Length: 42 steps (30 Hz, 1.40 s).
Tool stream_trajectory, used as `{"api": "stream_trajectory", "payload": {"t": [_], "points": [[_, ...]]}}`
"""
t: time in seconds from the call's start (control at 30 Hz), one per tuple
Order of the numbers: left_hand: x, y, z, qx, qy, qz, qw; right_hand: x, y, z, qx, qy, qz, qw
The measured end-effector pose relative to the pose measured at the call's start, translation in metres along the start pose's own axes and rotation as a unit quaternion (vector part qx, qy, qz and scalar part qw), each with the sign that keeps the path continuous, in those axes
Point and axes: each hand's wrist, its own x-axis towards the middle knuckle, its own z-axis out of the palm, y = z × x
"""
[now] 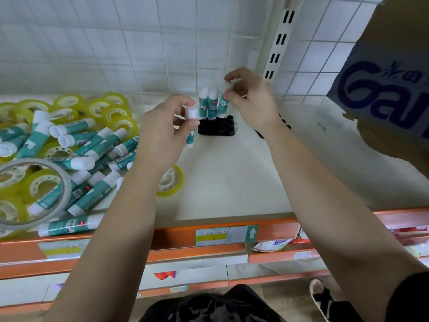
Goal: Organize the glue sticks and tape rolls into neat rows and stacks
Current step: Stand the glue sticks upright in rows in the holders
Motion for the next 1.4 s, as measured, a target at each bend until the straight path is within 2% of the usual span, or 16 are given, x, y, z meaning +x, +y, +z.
{"api": "stream_trajectory", "payload": {"t": [1.03, 1.23, 1.4], "points": [[0.002, 0.000, 0.002, -0.002, 0.001, 0.001, 1.000, 0.002, 0.013, 0.008, -0.050, -0.037, -0.058, 0.996], [0.001, -0.002, 0.003, -0.031, -0.002, -0.027, 0.999, 0.000, 0.013, 0.010, -0.009, -0.044, -0.039, 0.998], [0.000, -0.004, 0.003, -0.063, -0.001, -0.039, 0.997, -0.001, 0.015, 0.011, -0.027, -0.038, -0.025, 0.999]]}}
